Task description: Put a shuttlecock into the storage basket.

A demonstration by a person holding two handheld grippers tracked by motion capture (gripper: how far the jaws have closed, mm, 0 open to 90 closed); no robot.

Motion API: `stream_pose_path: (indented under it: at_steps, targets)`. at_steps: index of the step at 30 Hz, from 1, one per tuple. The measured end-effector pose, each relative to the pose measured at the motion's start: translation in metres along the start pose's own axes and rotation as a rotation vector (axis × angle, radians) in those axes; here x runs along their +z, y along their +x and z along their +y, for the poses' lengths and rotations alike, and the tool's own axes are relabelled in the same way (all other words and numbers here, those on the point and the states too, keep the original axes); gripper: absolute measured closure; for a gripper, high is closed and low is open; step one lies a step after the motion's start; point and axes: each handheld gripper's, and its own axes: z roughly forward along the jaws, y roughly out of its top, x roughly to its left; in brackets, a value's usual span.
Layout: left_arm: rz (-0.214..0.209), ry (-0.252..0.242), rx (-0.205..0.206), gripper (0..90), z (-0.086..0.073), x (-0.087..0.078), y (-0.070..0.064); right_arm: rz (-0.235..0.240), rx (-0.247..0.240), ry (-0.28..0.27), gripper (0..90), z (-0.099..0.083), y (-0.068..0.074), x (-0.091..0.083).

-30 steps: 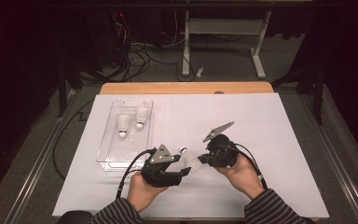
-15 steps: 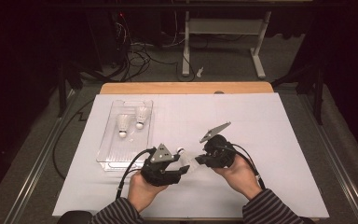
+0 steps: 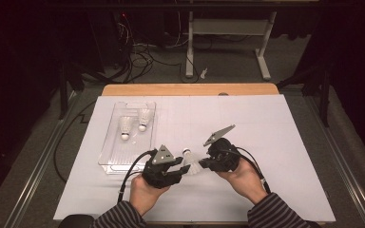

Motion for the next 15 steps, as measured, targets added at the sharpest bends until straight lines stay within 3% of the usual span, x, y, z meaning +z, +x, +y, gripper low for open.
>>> stream_pose_path:
  at_steps: [15]
  targets:
    - [0.012,-0.031,0.017,82.4,0.0015,-0.0021,-0.0007,0.003,-0.009,-0.003,90.0,0.0003,0.0023,-0.0003]
